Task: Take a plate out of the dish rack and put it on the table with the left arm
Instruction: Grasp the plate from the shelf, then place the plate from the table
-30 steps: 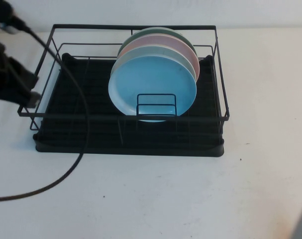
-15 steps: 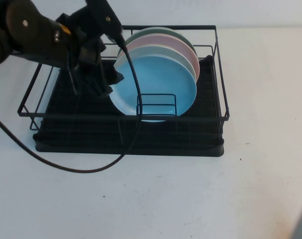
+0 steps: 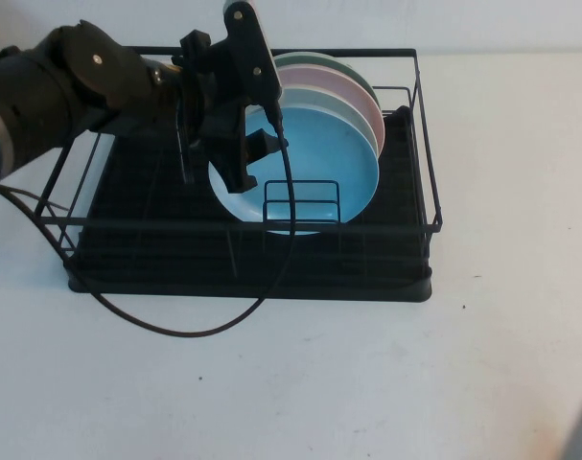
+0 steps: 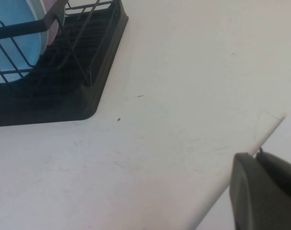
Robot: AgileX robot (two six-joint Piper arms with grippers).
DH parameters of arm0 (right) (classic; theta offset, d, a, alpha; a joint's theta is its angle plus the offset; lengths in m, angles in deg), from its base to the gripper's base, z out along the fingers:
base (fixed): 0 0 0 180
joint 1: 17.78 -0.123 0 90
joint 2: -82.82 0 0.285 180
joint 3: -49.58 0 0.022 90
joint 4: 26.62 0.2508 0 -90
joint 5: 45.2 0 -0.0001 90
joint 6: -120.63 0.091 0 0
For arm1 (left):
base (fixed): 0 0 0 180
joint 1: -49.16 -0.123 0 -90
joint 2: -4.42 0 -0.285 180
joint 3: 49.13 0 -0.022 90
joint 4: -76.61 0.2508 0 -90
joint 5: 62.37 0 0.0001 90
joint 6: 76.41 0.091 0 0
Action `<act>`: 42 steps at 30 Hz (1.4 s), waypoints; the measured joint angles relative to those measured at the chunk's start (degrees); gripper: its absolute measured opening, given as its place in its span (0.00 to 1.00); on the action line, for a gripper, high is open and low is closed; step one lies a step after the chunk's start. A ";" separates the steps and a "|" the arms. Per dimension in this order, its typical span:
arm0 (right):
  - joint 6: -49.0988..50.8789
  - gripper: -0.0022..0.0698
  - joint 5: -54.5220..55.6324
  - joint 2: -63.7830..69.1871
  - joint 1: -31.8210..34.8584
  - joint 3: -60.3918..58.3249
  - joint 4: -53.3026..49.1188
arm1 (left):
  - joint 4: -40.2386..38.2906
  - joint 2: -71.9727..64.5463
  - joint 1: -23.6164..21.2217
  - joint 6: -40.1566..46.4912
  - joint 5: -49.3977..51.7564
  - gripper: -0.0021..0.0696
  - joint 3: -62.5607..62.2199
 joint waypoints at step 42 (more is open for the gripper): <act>0.00 0.00 0.00 0.00 0.00 0.00 0.00 | -2.69 11.67 0.00 2.30 -8.33 0.04 0.00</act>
